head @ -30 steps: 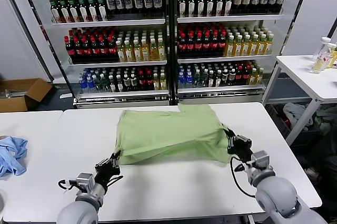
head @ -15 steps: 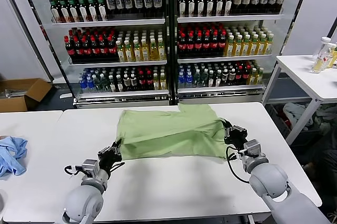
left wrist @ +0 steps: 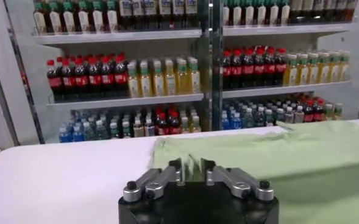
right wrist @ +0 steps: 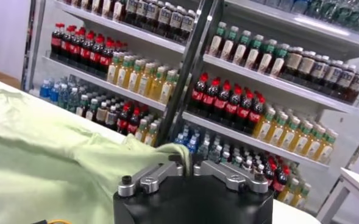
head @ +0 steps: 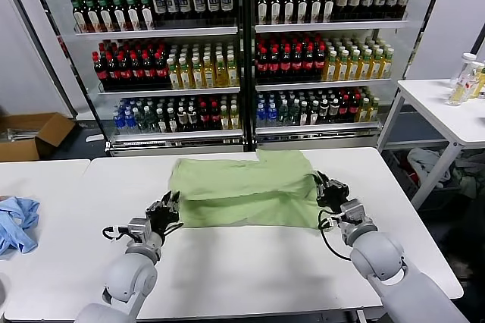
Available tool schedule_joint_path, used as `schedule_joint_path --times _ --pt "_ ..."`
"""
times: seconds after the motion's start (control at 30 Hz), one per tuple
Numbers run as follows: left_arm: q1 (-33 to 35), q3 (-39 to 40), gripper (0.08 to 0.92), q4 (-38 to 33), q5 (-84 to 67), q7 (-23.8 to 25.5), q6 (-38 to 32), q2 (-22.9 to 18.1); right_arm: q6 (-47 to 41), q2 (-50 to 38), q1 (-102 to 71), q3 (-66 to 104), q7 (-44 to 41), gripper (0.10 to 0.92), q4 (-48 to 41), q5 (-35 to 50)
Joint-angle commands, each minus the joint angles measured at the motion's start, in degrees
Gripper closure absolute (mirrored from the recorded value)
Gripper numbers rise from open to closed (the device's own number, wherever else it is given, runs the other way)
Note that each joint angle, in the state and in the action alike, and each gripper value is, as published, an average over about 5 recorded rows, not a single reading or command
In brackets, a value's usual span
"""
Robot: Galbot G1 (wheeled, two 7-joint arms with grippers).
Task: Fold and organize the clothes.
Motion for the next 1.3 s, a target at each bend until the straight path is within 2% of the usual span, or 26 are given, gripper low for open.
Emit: schedule_joint_path --times 0.03,0.23,0.43,0.6,0.97,1.13,1.3 --pt "1.1 -0.7 0.617 0.2 1.2 -1.1 -0.4 -1.5 -0.6 0.4 -4.3 1.4 0.2 0.628 1.6 -0.5" --pt "3.7 -1.3 0.444 0.0 1.2 -1.2 0.2 -2.1 -3.3 0.5 -11.0 4.8 2.6 0.455 5.1 4.8" --pt "3.1 -0.8 0.271 1.9 0.8 -1.5 1.9 -2.7 -5.3 1.1 -13.7 6.6 4.2 0.282 6.1 9.5" --pt "2.3 -0.3 0.184 3.3 0.9 -1.9 2.3 -3.1 -5.4 1.6 -13.8 6.6 4.5 0.208 6.5 9.8" --pt "0.5 0.3 0.184 6.4 0.2 -2.4 3.3 -3.4 -8.8 2.8 -12.7 5.2 6.4 0.203 3.1 12.2" --pt "1.0 0.3 0.287 6.3 0.0 -2.3 3.7 -3.4 -9.3 3.4 -11.2 4.2 6.2 0.228 2.1 14.3" --pt "1.6 0.2 0.434 5.6 -0.7 -1.9 4.4 -3.1 -9.2 3.6 -10.3 3.5 5.6 0.362 1.3 14.3"
